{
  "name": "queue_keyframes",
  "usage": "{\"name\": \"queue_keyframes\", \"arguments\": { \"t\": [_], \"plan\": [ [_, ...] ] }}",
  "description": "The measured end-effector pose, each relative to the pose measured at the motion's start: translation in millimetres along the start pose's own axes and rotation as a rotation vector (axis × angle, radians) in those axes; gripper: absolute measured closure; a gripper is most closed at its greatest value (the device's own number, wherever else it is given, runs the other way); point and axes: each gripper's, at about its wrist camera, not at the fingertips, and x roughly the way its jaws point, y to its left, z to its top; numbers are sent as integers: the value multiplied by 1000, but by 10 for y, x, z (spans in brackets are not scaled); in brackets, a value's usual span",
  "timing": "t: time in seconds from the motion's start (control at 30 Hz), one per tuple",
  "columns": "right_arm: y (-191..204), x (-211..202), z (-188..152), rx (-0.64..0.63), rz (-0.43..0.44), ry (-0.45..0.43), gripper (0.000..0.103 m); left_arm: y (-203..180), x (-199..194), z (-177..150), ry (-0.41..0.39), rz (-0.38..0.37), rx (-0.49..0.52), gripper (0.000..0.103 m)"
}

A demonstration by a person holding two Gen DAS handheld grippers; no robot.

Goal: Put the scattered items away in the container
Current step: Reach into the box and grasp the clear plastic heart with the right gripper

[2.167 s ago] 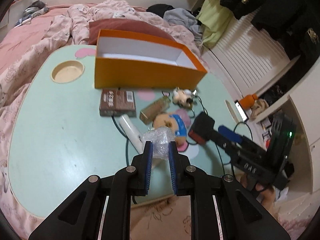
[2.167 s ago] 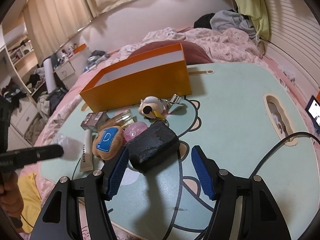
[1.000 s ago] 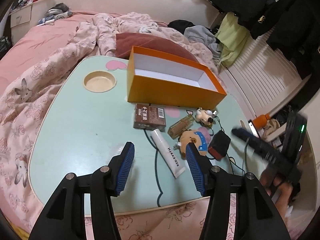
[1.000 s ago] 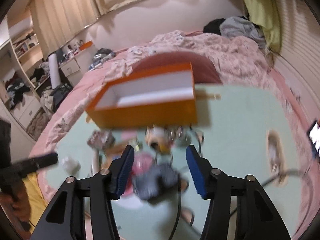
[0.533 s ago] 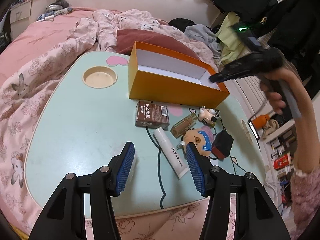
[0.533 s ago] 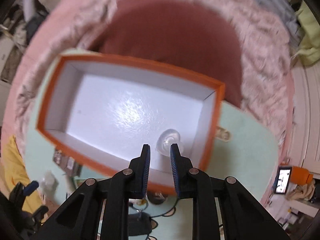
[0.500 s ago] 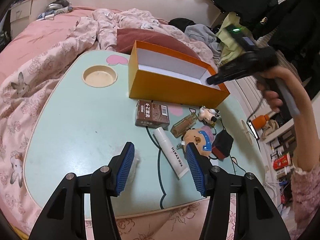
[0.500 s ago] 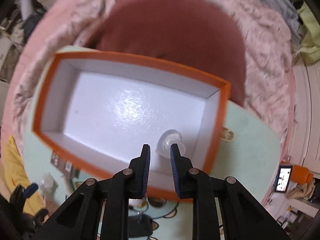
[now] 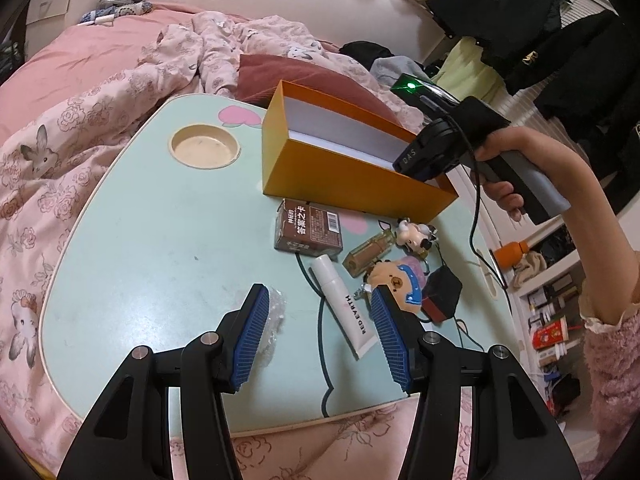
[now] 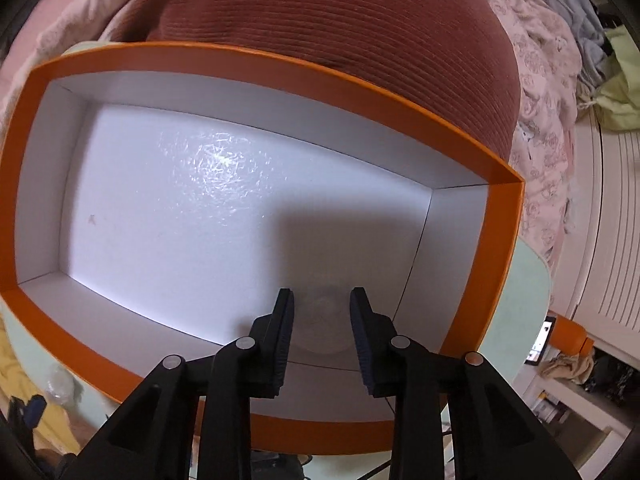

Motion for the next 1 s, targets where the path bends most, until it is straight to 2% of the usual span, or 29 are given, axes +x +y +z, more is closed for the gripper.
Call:
{"name": "queue_keyframes", "arguments": {
  "t": [0.23, 0.27, 0.3, 0.37, 0.47, 0.53, 0.6, 0.7, 0.83, 0.93, 1.0],
  "plan": [
    [-127, -210, -33, 69, 145, -121, 83, 9, 11, -11, 6, 4, -4, 49],
    [-144, -260, -37, 75, 164, -134, 88, 11, 12, -11, 7, 6, -6, 49],
    [-165, -336, -42, 87, 188, -154, 102, 14, 12, -14, 6, 6, -7, 49],
    [-204, -522, -78, 94, 225, -199, 102, 15, 6, -16, 6, 5, -8, 49],
    [-191, -645, -128, 104, 246, -206, 102, 7, 8, -15, 6, 2, -4, 49],
    [-136, -637, -93, 96, 217, -198, 93, -2, 12, -20, 5, 1, -1, 49],
    [-197, -491, -45, 79, 209, -165, 52, -9, 22, -20, 9, 3, 3, 49],
    [-179, -391, -29, 80, 197, -185, 50, -11, 43, -25, 15, 2, 2, 49],
    [-182, -146, 114, 82, 187, -159, 50, -14, 38, -29, 21, 7, 4, 49],
    [-166, -51, 190, 107, 167, -171, 50, -5, 21, -22, 13, 8, 0, 49],
    [-144, -6, 194, 105, 150, -176, 57, 16, 6, -17, 9, 12, -6, 49]
  ]
}}
